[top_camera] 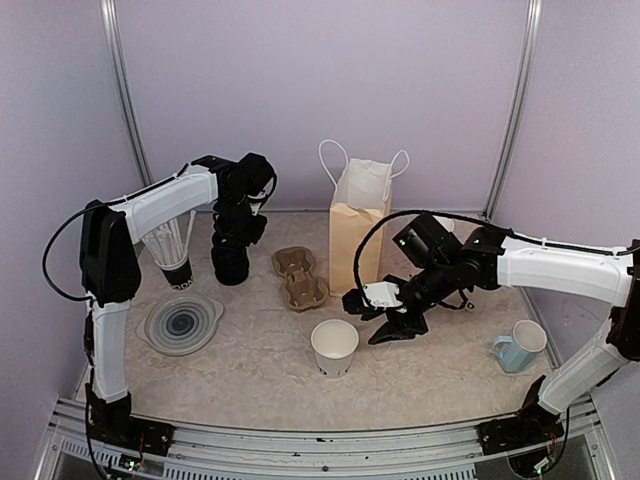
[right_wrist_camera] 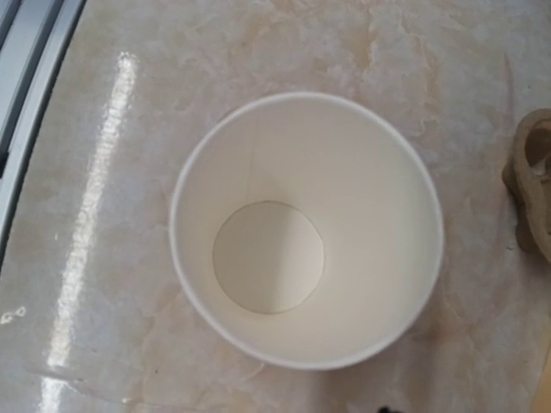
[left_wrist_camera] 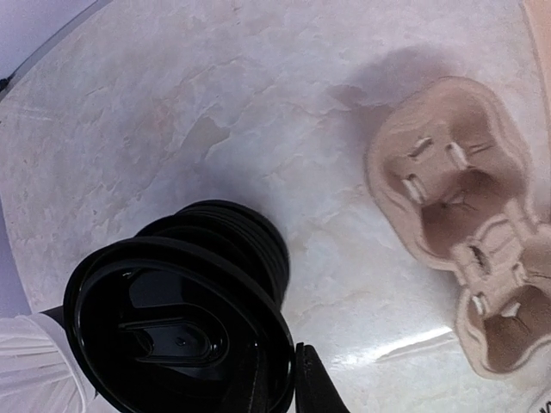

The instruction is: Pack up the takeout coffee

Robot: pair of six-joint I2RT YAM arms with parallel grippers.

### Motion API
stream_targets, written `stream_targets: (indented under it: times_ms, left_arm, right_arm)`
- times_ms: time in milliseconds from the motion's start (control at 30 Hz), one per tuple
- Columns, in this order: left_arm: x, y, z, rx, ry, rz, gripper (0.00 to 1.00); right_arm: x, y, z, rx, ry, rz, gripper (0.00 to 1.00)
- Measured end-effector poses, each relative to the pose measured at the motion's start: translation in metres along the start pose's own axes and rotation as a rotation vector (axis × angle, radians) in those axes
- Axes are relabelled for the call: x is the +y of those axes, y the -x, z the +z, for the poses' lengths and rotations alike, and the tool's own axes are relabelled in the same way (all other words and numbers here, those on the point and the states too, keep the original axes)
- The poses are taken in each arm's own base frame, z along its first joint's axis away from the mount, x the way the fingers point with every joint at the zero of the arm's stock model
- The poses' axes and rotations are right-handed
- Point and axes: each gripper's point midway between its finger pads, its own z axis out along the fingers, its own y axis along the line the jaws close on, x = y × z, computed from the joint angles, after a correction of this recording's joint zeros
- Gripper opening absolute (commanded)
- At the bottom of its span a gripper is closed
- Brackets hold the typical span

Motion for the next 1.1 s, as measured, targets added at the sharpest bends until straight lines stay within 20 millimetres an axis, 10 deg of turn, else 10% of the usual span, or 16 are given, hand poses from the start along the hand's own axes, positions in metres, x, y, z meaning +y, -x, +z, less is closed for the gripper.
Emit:
stream_targets:
  times_ms: [267, 467, 600, 867, 1100]
  left_arm:
    - [-0.066, 0.028, -0.105, -0.245, -0.411, 0.01, 0.12]
    - [-0.095, 0.016, -0.233, -0.541, -0.823, 0.028, 0.14]
    - [-0.117, -0.008, -0.282, -0.658, -1.039, 0.086, 0.14]
    - [-0.136, -0.038, -0.309, -0.769, -1.358, 0.04, 0.13]
    - [-0.132, -0.025, -0.343, -0.891, -1.534, -0.014, 0.13]
  right_arm:
    - [-0.05, 0.027, -0.047, -0.098, -0.119, 0.053, 0.55]
    - [-0.097, 0.049, -0.101, -0.231, -0.223, 0.135, 0.89]
    - [-0.117, 0.079, -0.133, -0.334, -0.243, 0.139, 0.99]
    - [-0.133, 0.129, -0.165, -0.508, -0.224, 0.141, 0.94]
    - [-0.14, 0.146, -0.132, -0.552, -0.136, 0.224, 0.94]
